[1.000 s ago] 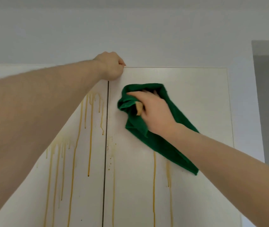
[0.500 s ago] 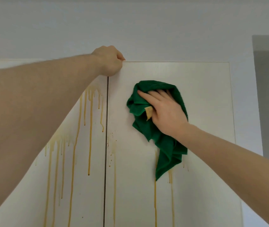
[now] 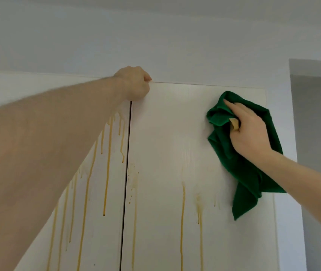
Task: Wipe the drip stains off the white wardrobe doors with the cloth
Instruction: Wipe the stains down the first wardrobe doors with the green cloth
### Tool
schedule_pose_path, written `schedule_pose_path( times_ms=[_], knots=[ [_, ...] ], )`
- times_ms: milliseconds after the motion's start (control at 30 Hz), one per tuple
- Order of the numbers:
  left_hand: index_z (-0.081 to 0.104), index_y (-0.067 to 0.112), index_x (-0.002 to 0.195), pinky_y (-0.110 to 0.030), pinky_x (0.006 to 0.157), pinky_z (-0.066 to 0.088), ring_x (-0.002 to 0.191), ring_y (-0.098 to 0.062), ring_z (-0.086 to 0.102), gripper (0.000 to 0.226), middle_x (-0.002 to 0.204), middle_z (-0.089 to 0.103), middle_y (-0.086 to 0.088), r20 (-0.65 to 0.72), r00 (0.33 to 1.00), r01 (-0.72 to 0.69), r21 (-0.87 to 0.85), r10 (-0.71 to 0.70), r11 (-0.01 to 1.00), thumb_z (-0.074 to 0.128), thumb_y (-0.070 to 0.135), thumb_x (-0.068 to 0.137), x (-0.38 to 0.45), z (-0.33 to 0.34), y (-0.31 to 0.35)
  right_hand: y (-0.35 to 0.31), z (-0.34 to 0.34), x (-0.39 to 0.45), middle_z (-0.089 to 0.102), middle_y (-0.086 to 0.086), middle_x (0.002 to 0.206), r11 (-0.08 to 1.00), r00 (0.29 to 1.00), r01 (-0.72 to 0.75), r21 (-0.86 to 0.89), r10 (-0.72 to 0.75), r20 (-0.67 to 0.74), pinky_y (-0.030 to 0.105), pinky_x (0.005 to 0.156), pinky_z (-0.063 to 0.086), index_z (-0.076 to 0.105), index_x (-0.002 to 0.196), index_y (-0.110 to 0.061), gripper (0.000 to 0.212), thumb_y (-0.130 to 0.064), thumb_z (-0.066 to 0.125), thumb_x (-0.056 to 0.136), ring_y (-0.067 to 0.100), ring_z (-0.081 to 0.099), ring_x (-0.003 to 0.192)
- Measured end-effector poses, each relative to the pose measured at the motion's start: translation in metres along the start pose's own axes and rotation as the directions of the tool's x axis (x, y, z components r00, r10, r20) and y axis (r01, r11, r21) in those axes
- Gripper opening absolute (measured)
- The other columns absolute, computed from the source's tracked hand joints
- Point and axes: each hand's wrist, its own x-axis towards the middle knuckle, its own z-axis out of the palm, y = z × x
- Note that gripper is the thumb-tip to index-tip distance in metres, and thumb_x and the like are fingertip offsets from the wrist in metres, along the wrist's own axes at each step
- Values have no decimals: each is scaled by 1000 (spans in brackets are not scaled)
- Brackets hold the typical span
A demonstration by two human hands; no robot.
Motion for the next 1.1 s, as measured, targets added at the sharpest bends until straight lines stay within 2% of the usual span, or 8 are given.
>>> schedule_pose_path(
  times_ms=[100,233,333,467,567,733,933,1100],
  knots=[
    [61,33,137,-31,101,42,129,-28,54,49,140,60,1,3,1000,3,-8,-3,1000,42,18,94,3,2,-3,-38,10,-5,62,0,134,991,992,122,59,-123,11,33,110,38,51,150,-19,56,-1,49,97,22,54,121],
    [53,32,145,-33,110,39,136,-28,48,50,149,53,0,22,1000,11,-10,-11,1000,40,19,98,3,-1,-3,-93,36,-4,62,-1,129,950,946,308,43,-311,93,45,113,36,52,149,-19,63,-5,55,87,25,54,118],
    [51,31,147,-33,112,37,138,-29,46,51,151,50,-1,21,1000,12,0,-12,1000,39,20,99,3,-1,-2,-127,60,-7,60,-1,135,944,927,327,41,-329,181,49,119,28,50,150,-21,70,-7,61,83,26,49,125],
    [50,30,148,-31,110,37,138,-26,45,52,152,49,1,35,999,11,-7,-10,1000,37,16,100,3,-1,-2,-151,97,-21,50,-2,147,950,906,311,16,-301,297,47,124,15,36,158,-25,77,-11,64,88,27,40,136],
    [50,31,147,-31,109,37,138,-25,45,51,151,50,3,34,999,8,-19,-7,1000,37,15,100,3,0,-2,-142,110,-28,44,0,152,931,900,361,-44,-336,279,50,125,14,28,162,-23,84,-18,67,88,28,35,141],
    [53,32,145,-32,109,38,137,-25,46,51,150,51,3,19,999,29,-33,-29,999,37,17,99,5,1,-4,-111,101,-29,44,-1,153,923,907,377,-73,-352,232,49,126,16,25,162,-24,77,-25,58,93,27,36,142],
    [56,34,142,-33,106,41,133,-27,50,50,146,55,2,10,999,32,-28,-32,999,39,19,98,6,2,-4,-61,72,-24,45,-1,153,957,953,265,-115,-242,181,51,125,18,23,163,-25,66,-33,43,100,26,37,142],
    [56,36,142,-33,105,41,133,-26,50,50,145,55,4,14,999,40,-25,-40,999,40,20,97,4,3,-3,-12,42,-16,47,5,149,971,989,128,-204,-109,103,53,122,24,22,163,-23,64,-36,36,102,31,38,139]
  ],
)
